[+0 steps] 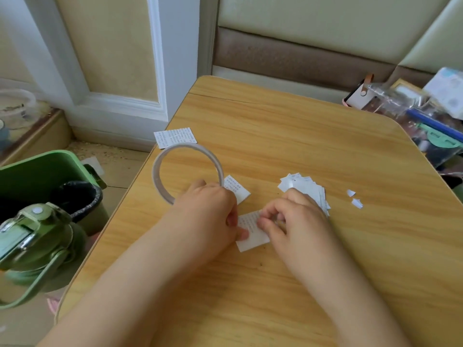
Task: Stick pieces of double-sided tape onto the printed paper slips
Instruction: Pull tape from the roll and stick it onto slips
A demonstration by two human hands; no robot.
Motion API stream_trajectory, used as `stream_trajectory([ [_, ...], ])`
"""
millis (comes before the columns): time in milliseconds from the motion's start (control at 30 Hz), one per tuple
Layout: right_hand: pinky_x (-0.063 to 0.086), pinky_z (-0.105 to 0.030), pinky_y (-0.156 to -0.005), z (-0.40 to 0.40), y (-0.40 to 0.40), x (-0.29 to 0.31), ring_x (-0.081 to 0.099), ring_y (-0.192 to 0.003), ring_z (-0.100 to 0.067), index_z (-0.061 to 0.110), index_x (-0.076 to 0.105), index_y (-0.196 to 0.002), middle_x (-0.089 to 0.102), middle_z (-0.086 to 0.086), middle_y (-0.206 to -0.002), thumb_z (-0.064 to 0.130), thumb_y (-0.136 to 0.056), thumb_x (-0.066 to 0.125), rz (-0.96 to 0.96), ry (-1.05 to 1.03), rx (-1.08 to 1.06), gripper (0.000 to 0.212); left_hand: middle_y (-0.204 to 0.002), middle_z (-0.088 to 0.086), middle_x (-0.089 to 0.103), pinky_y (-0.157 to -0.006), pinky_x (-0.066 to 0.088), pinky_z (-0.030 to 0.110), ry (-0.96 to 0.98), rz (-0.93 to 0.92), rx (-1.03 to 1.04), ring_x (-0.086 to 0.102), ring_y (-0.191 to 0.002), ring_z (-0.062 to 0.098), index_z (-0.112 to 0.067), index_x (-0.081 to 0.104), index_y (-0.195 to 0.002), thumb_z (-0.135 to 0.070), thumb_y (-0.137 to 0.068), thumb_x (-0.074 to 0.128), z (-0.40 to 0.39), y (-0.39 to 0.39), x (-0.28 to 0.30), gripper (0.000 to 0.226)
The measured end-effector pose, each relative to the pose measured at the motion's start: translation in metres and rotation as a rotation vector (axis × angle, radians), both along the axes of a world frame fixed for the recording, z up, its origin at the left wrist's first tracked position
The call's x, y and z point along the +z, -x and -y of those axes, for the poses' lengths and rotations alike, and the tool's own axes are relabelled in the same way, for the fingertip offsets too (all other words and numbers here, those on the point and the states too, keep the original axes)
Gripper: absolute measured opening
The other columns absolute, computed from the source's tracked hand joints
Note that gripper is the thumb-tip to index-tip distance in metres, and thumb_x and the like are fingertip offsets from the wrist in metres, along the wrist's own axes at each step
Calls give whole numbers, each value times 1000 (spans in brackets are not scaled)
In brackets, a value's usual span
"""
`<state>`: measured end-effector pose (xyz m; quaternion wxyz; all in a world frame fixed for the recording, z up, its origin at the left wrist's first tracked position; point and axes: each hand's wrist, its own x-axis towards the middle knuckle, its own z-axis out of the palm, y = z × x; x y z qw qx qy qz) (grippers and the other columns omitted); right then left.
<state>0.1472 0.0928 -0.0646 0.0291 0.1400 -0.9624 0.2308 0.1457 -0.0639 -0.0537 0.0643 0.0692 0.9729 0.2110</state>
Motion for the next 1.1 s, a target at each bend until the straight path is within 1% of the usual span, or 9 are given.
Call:
stream_trajectory([
  [67, 36, -28, -85, -3, 1, 2, 45, -92, -12, 26, 64, -79, 43, 12, -80, 25, -89, 62, -6, -68, -49, 10, -79, -15, 42, -79, 34, 25, -2, -3, -12, 37, -99, 12, -32, 53, -75, -48, -79, 67, 2, -1, 0, 22],
  [133, 34, -28, -84, -2, -1, 1, 46, -92, -15, 24, 65, -79, 44, 11, -80, 23, -89, 63, -63, -102, -36, 10, -79, -15, 40, -78, 33, 24, 10, 5, -34, 36, -97, 12, -32, 51, -75, -49, -80, 66, 3, -2, 0, 22],
  [300, 33, -22, -74, 11, -7, 0, 43, -83, -9, 20, 66, -79, 38, 17, -74, 24, -86, 67, 21, 29, 140, 9, -77, -16, 42, -79, 32, 24, 9, 29, -48, 35, -96, 12, -33, 52, -75, -50, -81, 64, 4, -3, 2, 21],
  [500, 35, -27, -79, -2, 2, 1, 47, -87, -14, 22, 64, -74, 40, 13, -76, 21, -88, 66, -72, -43, -18, 14, -84, -16, 44, -82, 35, 23, 19, 67, -45, 37, -104, 11, -33, 54, -83, -47, -81, 66, 4, -3, 6, 19],
  [667, 35, -26, -75, 15, -7, -3, 45, -83, -14, 18, 65, -76, 37, 14, -75, 20, -85, 69, -42, 1, 173, 10, -83, -16, 44, -85, 38, 25, 30, 80, -56, 37, -102, 12, -33, 54, -85, -50, -79, 65, 4, -5, 5, 20],
  [800, 38, -29, -87, -5, 3, 2, 47, -92, -12, 21, 66, -79, 44, 11, -80, 24, -89, 64, -45, 4, 17, 10, -87, -16, 41, -88, 40, 26, 27, 99, -34, 37, -102, 11, -31, 60, -94, -46, -80, 67, 3, -3, 8, 21],
  [867, 37, -27, -84, 0, 0, 2, 47, -90, -13, 21, 66, -78, 42, 13, -78, 22, -88, 65, -48, -2, 34, 10, -86, -16, 40, -88, 40, 26, 30, 100, -38, 37, -102, 11, -31, 59, -93, -46, -80, 67, 3, -4, 7, 21],
  [967, 32, -21, -70, 17, -7, -3, 43, -82, -12, 19, 64, -74, 34, 18, -72, 21, -86, 65, -66, 13, 169, 12, -83, -15, 44, -86, 40, 26, 26, 77, -48, 39, -103, 12, -33, 56, -84, -47, -80, 66, 3, -4, 5, 17],
  [1100, 33, -24, -78, 4, 3, -3, 43, -87, -11, 21, 65, -78, 38, 14, -75, 25, -89, 63, -66, 11, 3, 12, -84, -16, 41, -87, 38, 25, 29, 93, -39, 37, -101, 11, -33, 54, -85, -47, -80, 67, 3, -4, 8, 19],
])
